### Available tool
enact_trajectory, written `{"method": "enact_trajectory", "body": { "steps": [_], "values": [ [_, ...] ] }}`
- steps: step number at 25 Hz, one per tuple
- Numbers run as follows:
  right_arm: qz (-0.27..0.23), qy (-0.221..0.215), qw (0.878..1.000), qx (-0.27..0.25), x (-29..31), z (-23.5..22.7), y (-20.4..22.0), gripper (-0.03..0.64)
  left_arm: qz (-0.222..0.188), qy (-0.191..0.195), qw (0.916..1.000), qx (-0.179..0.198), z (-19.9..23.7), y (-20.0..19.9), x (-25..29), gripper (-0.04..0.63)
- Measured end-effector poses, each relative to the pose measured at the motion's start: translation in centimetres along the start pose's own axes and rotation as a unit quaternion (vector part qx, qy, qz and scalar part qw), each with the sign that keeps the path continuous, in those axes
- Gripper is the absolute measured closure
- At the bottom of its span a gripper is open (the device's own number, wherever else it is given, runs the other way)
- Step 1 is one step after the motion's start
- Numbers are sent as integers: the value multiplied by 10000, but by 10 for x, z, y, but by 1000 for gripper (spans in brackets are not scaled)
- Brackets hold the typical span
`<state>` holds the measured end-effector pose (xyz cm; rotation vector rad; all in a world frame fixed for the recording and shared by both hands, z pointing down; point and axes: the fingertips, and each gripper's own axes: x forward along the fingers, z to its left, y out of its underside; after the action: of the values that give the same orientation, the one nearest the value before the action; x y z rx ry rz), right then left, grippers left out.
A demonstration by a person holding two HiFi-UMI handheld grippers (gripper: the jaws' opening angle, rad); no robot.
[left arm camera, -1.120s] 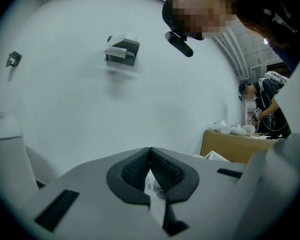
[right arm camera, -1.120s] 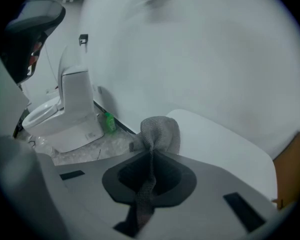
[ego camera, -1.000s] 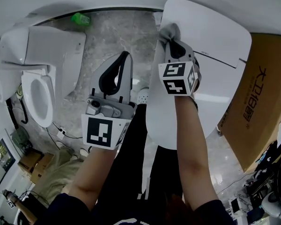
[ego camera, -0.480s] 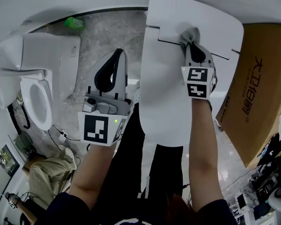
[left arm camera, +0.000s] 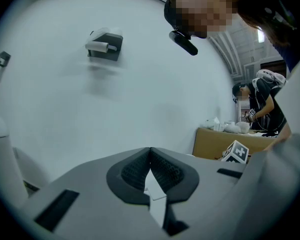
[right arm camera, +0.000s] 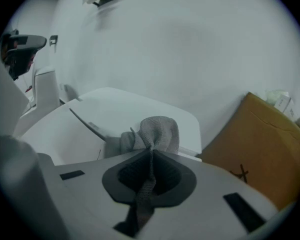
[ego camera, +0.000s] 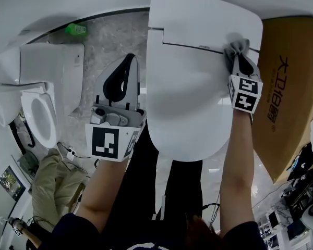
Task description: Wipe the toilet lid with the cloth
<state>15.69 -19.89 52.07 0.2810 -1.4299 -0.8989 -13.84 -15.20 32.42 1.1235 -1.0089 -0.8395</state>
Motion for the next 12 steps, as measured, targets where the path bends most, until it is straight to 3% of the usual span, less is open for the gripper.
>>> {"method": "enact_trajectory", "body": {
  "steps": [4,12],
  "values": [
    [65,270,9990,346,-4,-42,19,581,25,35,10000,20,-5,1,3,575],
    [153,796,9945,666,-19,-70,43,581,41,55,10000,46,-6,2,2,575]
  ]
}}
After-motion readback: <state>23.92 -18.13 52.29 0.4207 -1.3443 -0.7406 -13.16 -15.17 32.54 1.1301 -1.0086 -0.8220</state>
